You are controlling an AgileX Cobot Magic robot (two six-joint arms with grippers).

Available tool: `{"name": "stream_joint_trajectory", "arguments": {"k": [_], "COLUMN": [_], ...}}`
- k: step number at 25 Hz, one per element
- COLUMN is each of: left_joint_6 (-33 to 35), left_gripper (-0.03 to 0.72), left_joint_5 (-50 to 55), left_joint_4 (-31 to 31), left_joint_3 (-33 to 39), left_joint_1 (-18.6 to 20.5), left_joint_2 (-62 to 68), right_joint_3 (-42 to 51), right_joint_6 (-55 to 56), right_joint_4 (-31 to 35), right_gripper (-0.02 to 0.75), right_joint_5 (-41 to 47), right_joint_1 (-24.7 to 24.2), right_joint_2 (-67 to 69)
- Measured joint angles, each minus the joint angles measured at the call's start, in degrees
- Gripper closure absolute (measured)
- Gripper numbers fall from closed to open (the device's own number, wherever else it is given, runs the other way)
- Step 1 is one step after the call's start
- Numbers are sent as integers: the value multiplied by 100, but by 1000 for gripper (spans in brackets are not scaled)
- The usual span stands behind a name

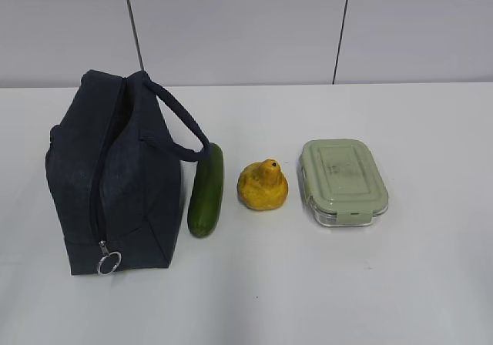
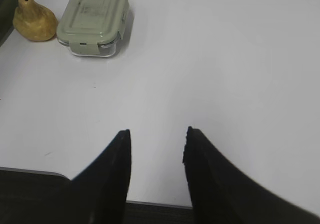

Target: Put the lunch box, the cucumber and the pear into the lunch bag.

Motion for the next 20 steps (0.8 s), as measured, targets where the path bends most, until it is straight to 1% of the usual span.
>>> {"name": "stream_joint_trajectory", "arguments": {"k": [20], "left_joint_6": [0], "left_gripper": [222], "left_joint_5": [0], "left_joint_4": [0], "left_joint_3": [0], "left_joint_1": [0], "left_joint_2": [0], "right_joint_3": [0], "right_joint_6": [0], "right_joint_4": [-12], "right_gripper": [422], "right_joint_5": [0], "right_joint_1": [0], "right_joint_2": [0]}}
